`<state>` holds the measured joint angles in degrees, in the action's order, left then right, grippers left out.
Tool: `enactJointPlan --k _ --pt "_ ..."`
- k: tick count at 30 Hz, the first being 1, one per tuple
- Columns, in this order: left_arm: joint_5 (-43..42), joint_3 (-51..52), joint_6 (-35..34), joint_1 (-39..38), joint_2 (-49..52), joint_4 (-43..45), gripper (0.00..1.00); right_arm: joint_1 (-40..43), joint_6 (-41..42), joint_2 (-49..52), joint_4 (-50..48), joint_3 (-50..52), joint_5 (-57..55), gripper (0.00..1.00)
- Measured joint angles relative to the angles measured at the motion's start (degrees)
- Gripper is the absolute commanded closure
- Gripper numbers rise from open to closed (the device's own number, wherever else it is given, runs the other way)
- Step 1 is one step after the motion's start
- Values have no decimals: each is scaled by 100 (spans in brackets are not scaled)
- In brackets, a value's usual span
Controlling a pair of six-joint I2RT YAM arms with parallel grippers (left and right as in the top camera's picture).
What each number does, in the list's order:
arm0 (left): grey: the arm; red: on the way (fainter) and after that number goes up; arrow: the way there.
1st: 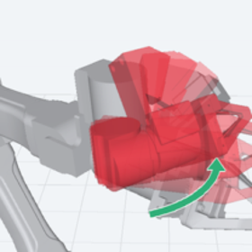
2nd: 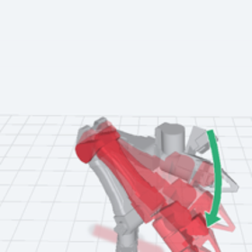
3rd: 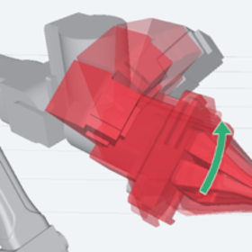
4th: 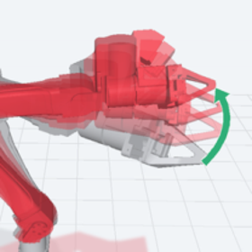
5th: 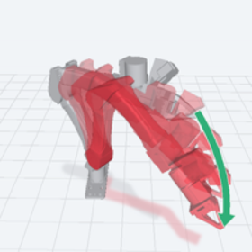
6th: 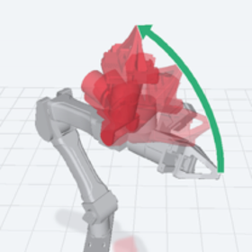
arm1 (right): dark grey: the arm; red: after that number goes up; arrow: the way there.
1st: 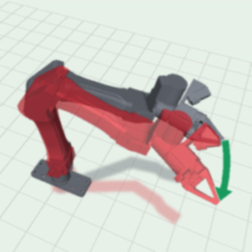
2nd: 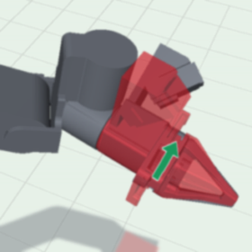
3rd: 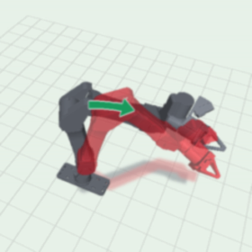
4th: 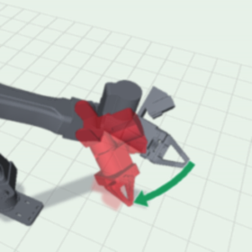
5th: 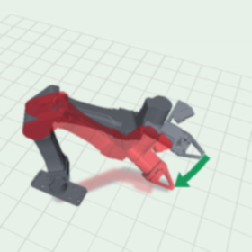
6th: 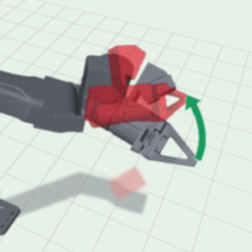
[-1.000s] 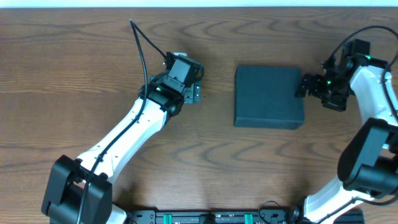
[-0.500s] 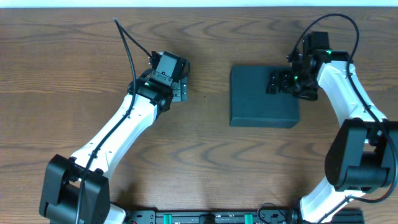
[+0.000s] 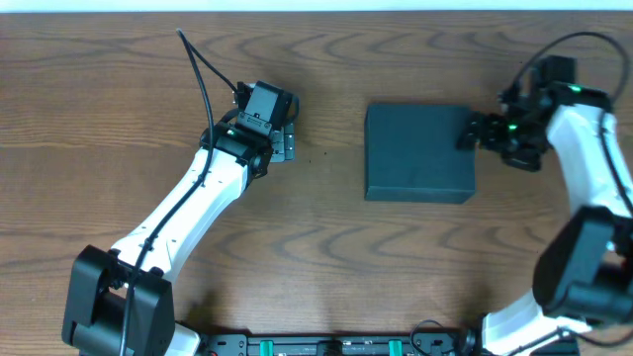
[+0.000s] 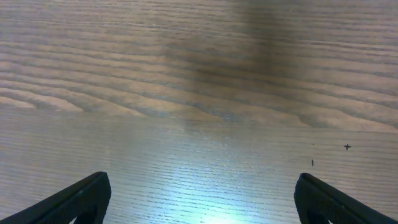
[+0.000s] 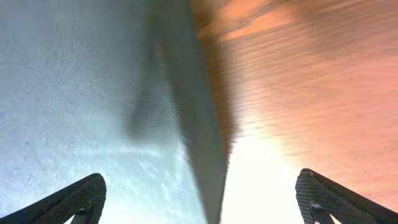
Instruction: Pack container
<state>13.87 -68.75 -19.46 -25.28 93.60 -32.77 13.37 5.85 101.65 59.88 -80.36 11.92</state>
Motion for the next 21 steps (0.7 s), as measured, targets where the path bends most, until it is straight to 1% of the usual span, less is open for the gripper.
enactJointPlan --k 5,14,21 --pt "-20 -2 0 0 0 2 5 219 -44 -26 13 0 -190 1" --pt "-20 -2 4 0 0 11 5 232 -72 330 -437 17 -476 1" --pt "-20 -2 42 0 0 13 5 232 -354 664 -673 17 -730 1"
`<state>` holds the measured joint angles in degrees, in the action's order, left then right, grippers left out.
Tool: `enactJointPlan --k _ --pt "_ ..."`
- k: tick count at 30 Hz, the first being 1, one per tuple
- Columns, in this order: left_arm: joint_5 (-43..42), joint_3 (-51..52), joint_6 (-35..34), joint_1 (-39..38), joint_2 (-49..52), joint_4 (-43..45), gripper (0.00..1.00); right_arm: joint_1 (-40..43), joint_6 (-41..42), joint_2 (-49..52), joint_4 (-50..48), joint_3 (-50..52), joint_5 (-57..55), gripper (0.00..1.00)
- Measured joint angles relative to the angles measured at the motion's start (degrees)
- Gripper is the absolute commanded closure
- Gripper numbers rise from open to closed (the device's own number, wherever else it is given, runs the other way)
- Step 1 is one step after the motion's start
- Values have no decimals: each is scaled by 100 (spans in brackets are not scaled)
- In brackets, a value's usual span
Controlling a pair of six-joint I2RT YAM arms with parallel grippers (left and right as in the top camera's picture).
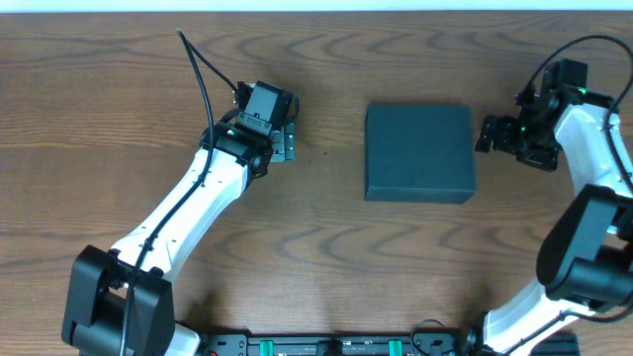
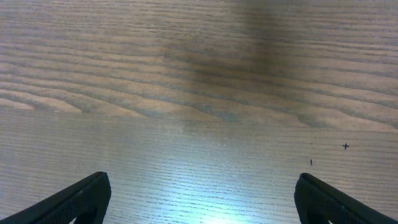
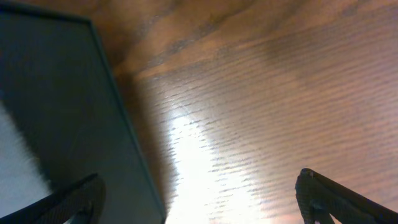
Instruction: Pack container
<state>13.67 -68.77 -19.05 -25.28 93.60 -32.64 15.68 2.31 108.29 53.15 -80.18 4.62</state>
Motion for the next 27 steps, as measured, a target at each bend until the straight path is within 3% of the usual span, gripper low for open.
enactJointPlan --k 14,27 --pt "0 0 109 0 0 13 5 -131 -345 308 -240 7 -42 1" --pt "2 0 133 131 0 -22 5 -1130 -374 308 -398 7 4 1"
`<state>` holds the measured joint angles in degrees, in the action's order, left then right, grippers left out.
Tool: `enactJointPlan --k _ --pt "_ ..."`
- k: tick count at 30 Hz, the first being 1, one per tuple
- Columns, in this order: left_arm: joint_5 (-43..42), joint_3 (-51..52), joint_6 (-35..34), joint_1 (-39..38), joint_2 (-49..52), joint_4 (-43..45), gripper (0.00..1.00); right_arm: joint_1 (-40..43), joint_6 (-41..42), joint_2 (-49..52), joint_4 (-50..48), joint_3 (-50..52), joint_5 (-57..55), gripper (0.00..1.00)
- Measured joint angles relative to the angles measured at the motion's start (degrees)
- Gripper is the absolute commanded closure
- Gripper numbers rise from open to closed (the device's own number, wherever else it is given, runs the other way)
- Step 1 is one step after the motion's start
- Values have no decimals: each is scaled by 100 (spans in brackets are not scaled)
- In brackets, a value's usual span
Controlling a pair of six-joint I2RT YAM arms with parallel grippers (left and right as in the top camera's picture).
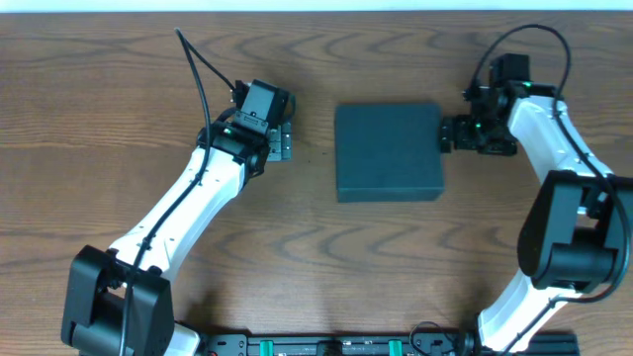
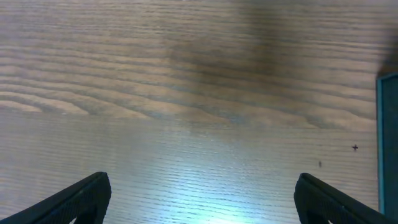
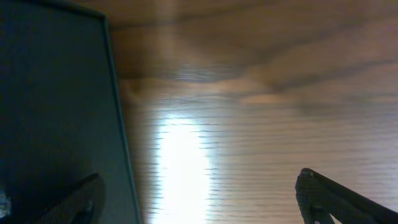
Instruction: Pack container
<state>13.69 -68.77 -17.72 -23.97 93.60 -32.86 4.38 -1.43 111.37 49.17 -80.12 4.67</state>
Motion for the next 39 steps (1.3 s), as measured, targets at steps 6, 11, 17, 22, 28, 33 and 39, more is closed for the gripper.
enactJointPlan --k 6,11,17,22,28,33,39 --pt "0 2 2 181 0 -68 5 -208 127 0 -68 0 131 1" --pt "0 0 15 291 0 -109 5 -348 273 0 -70 0 282 1" --pt "-2 0 26 396 0 -120 5 -660 494 0 -72 0 343 1" --pt "-2 2 120 483 39 -118 5 -990 645 0 -79 2 378 1" --pt "-2 0 140 610 426 -118 5 -1126 782 0 -59 2 442 1" --pt "-22 2 146 671 769 2 5 -1126 870 0 -39 2 455 1" --pt "-284 0 160 673 1064 468 5 -1126 901 0 164 2 466 1"
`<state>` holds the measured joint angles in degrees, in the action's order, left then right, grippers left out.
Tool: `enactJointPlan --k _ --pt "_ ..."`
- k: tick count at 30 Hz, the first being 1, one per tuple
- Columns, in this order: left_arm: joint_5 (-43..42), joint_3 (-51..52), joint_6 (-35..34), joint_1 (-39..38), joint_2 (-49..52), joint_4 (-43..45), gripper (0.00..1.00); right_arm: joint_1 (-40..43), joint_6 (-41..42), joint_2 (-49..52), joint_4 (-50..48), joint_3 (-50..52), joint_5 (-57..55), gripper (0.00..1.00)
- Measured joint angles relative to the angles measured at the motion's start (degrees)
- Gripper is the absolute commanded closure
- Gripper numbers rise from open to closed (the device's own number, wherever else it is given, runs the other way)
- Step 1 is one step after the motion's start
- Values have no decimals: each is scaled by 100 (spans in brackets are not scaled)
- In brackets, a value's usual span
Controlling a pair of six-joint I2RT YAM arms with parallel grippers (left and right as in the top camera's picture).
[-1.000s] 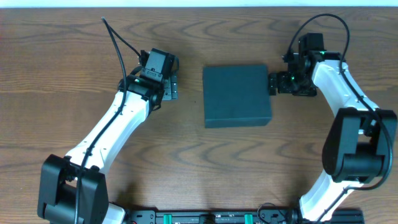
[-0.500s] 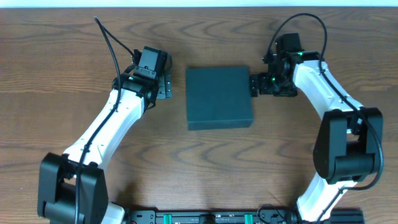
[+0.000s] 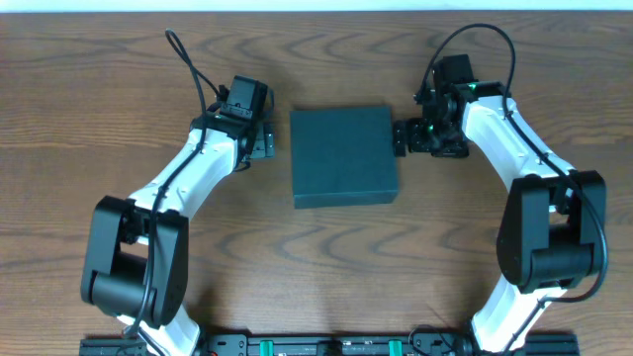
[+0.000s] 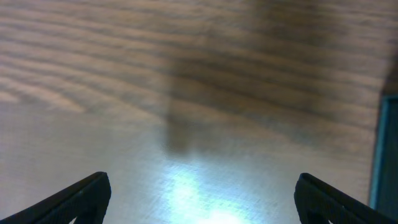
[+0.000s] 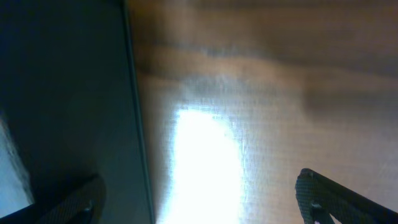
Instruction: Pack container
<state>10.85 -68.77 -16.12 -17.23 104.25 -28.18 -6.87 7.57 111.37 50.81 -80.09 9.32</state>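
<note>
A dark teal closed box [image 3: 343, 156] lies flat at the middle of the wooden table. My right gripper [image 3: 401, 137] is open right at the box's right edge; the right wrist view shows the box's edge [image 5: 132, 112] between the spread fingers, the left finger over the lid. My left gripper [image 3: 267, 140] is open just left of the box, over bare wood, with nothing between its fingers. The box's left edge [image 4: 382, 155] shows at the right border of the left wrist view.
The wooden table [image 3: 119, 79] carries only the box. Both white arms reach in from the front corners. A black rail [image 3: 326, 346] runs along the table's front edge.
The box now lies farther left, and my right gripper has moved left with it at its right edge. My left gripper has shifted slightly left and up. Both stay open.
My right gripper first stood at the box's right edge, the box right of centre. Then it was a little apart from the box. After that the box lay farther left with the gripper against it, and now farther left again, close to my left gripper.
</note>
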Motion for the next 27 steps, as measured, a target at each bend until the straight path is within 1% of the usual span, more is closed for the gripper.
enactJointPlan --k 5,11,20,27 --pt "-223 2 109 0 111 455 5 0 -46 0 415 2 28 1" --pt "-643 2 269 0 111 839 5 0 -87 0 570 2 46 1" --pt "-920 2 299 -17 111 984 5 -28 -109 0 645 2 140 1" --pt "-986 2 306 -15 111 1056 5 -295 -118 0 656 2 98 1"
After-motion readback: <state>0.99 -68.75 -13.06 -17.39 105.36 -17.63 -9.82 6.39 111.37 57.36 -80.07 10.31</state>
